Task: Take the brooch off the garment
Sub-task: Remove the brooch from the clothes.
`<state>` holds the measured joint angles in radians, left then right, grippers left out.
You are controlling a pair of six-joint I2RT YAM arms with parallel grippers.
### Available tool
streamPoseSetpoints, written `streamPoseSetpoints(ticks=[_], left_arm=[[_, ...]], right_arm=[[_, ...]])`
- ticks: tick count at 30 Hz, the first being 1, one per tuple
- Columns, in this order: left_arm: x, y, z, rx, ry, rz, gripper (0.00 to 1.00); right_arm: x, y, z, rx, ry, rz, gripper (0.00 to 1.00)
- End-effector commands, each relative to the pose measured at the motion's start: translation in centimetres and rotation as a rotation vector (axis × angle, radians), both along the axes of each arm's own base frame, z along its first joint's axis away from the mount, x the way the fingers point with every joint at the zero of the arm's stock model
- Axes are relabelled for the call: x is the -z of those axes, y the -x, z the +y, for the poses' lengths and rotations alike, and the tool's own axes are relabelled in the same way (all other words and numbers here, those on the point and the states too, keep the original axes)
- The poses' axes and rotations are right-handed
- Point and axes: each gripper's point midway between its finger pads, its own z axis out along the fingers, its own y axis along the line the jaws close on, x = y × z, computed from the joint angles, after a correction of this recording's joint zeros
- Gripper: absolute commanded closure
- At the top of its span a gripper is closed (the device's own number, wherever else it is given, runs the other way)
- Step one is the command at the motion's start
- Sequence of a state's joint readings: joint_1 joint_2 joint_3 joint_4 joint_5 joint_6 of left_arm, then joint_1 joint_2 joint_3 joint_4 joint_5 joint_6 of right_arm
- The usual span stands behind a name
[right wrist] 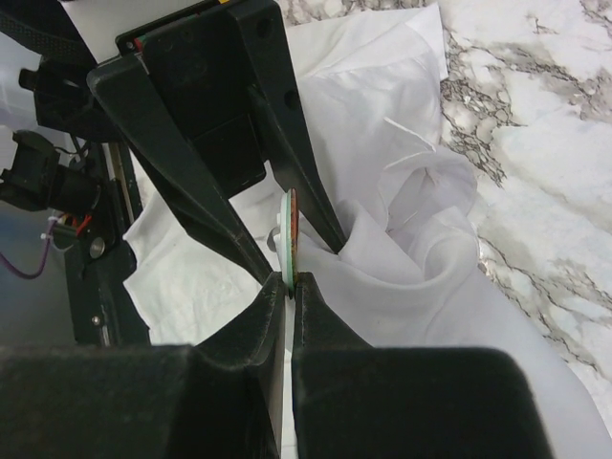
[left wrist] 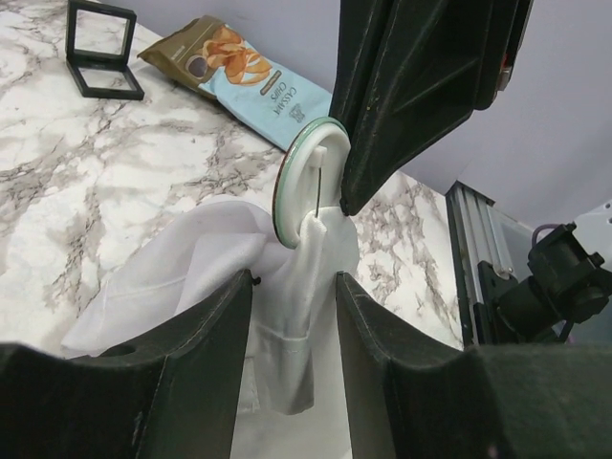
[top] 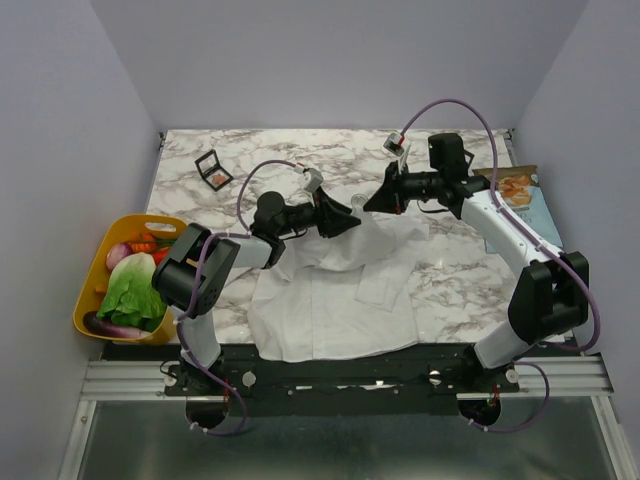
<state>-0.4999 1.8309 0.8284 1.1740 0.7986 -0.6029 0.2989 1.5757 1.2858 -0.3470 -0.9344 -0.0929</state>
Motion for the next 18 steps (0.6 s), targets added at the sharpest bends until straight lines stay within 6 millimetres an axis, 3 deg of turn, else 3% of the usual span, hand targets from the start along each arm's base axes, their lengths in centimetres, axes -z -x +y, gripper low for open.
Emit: streamPoseSetpoints(ticks=[1,7,8,11,18], left_arm=[[-0.1,-0.3,-0.3,-0.010,-0.018,-0.020,0.56],[0.1,-0.2,-0.7,0.020,-0.027,0.000,0.87],[0.2,-0.2,-0.7,0.022,-0.027,0.003,0.98],[-0.2,-0.1,-0.7,0.026,-0.026,-0.009,1.00],[-0.6,-0.7,-0.1,0.024,-0.131,-0.060,1.00]], right_arm=[[-2.8,0.9,0.5,-0.049,-0.055,-0.027,0.97],[-2.6,1.0,0.6,-0.051,-0.053,-0.027,0.97],[-2.6,0.9,0.5,-0.044,-0.048,-0.030,0.97],[-2.4,0.3,0.2,-0.015,-0.024,-0.054,0.97],[0.1,-4.0,-2.9,0.191,0.208,-0.129,0.98]])
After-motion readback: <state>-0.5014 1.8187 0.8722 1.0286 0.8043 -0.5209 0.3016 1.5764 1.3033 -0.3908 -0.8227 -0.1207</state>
